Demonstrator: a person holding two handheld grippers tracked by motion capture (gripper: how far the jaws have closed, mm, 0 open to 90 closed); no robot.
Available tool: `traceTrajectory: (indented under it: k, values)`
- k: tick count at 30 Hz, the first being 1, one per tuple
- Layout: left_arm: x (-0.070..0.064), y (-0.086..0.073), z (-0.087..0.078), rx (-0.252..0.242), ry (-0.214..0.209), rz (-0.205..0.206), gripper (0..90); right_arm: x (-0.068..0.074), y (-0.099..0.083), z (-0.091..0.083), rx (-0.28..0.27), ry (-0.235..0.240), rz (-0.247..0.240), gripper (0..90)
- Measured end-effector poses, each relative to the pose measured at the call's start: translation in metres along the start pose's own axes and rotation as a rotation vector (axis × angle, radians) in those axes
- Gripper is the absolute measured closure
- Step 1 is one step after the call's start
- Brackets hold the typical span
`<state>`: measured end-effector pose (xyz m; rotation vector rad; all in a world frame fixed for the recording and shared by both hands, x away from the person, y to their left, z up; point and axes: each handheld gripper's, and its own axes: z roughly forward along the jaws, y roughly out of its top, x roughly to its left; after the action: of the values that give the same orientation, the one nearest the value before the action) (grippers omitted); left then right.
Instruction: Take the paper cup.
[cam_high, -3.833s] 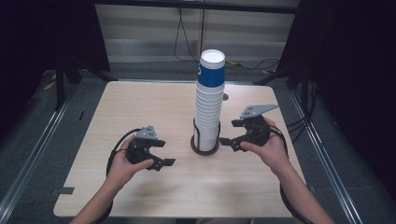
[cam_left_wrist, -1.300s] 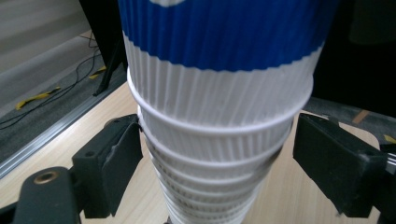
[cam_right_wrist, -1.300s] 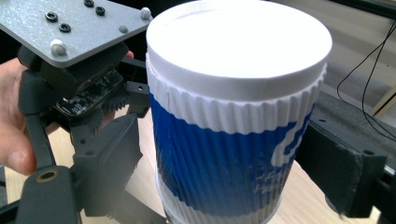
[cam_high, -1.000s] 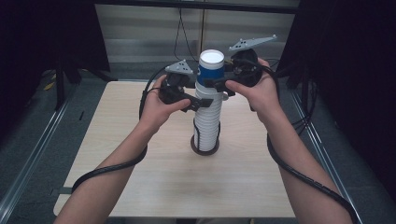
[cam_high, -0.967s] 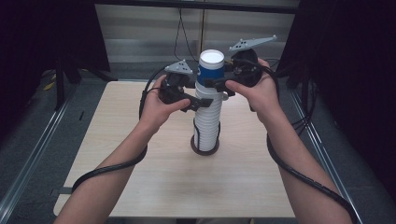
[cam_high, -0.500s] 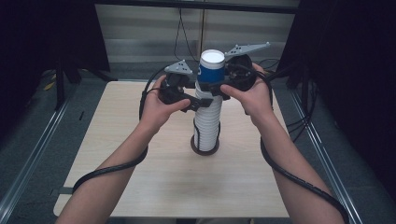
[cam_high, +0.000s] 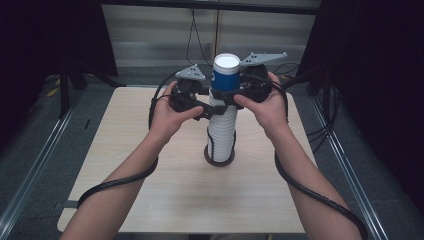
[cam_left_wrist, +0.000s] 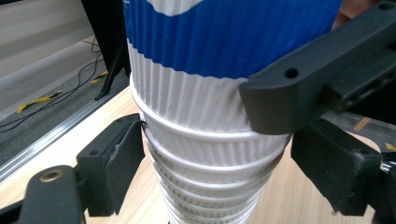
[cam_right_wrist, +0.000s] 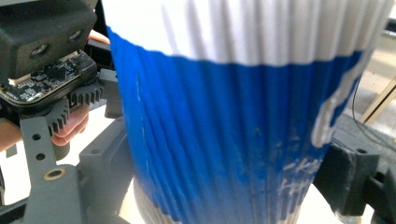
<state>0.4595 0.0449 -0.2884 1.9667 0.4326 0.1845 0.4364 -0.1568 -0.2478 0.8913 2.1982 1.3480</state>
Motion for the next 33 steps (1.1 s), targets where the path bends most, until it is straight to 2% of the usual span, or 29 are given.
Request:
traceTrajectory:
  k: [15,19,20,23,26,33]
  values:
    - [-0.001,0.0,0.0,-0.002,-0.003,0.002,18.4,-0.001,-0.004,-0.003,-0.028,0.011,-0.002,17.8]
    - [-0.001,0.0,-0.001,0.002,0.0,-0.003,18.6,-0.001,-0.003,-0.004,-0.051,0.007,-0.003,18.7]
    - [-0.001,0.0,-0.001,0.004,-0.001,-0.001,18.6,-0.001,-0.001,-0.006,-0.069,0.002,-0.004,19.5]
    - [0.0,0.0,-0.002,0.002,0.001,-0.004,18.7,0.0,0.001,-0.007,-0.076,-0.002,-0.01,20.2]
    - [0.0,0.0,-0.002,0.0,0.002,-0.008,18.9,0.0,0.007,-0.012,-0.114,0.002,0.003,21.8]
    - [-0.002,0.0,-0.004,0.005,0.007,0.005,20.9,-0.001,0.015,-0.018,-0.123,-0.006,-0.003,21.8]
